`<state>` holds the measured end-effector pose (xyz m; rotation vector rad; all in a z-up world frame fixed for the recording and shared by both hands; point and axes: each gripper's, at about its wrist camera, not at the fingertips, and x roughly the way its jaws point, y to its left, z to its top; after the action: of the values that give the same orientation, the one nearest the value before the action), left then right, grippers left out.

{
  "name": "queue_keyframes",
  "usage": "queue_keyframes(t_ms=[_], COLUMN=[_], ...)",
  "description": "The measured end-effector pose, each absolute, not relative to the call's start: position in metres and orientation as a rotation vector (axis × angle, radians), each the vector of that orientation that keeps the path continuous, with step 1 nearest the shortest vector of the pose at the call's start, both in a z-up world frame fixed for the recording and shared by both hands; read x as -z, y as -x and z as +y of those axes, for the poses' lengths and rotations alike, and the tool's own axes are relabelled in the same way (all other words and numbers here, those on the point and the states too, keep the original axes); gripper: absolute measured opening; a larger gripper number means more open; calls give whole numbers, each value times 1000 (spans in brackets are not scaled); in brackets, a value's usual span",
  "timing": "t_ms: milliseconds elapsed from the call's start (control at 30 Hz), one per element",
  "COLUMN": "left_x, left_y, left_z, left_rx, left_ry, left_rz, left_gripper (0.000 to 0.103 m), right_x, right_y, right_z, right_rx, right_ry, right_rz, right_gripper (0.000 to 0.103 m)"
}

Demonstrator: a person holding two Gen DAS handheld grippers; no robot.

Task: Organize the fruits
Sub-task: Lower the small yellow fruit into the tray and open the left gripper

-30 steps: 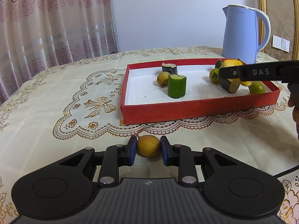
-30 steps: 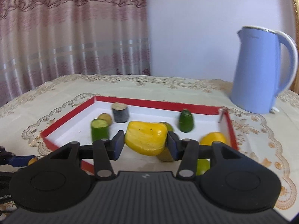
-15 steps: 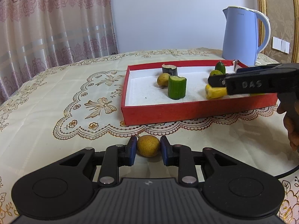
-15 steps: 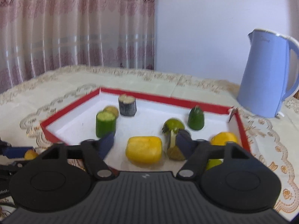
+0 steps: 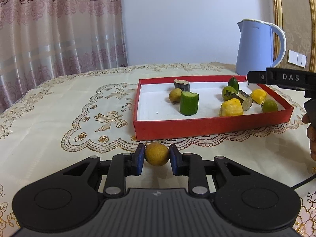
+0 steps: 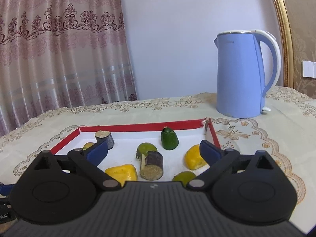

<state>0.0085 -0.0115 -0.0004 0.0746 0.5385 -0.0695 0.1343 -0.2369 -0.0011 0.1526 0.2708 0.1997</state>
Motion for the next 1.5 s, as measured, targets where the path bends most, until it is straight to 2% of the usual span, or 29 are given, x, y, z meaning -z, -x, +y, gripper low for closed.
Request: queue_keyframes(t_ms=[67, 400, 733, 1067, 1400, 1467, 1500], left_x=[-1, -37, -61, -45, -31, -31, -32], left_y=[-6, -2, -53, -117, -135, -135, -135], left_z=[-13, -17, -64, -113, -117, -117, -116], left_rx=[67, 111, 132, 121, 61, 55, 51], left_ry=[-81, -99, -176, -279, -310, -306, -304], left_rz=[530, 425, 387, 455, 506, 509, 510], left_gripper=[27, 27, 27, 27, 27, 32, 41], right_x=[1, -1, 0, 1, 2, 3, 3], right_y=[-131, -128, -131, -132, -134, -134, -135], right_z=[-237, -240, -254, -266, -271, -271, -271], right_rx=[-194, -180, -124, -98, -91, -89, -88], right_ry=[-140, -159, -211, -263, -277, -276, -277], right_rz=[265, 273, 292, 286, 295, 298, 301], right_gripper=[103, 103, 103, 103, 103, 103, 103])
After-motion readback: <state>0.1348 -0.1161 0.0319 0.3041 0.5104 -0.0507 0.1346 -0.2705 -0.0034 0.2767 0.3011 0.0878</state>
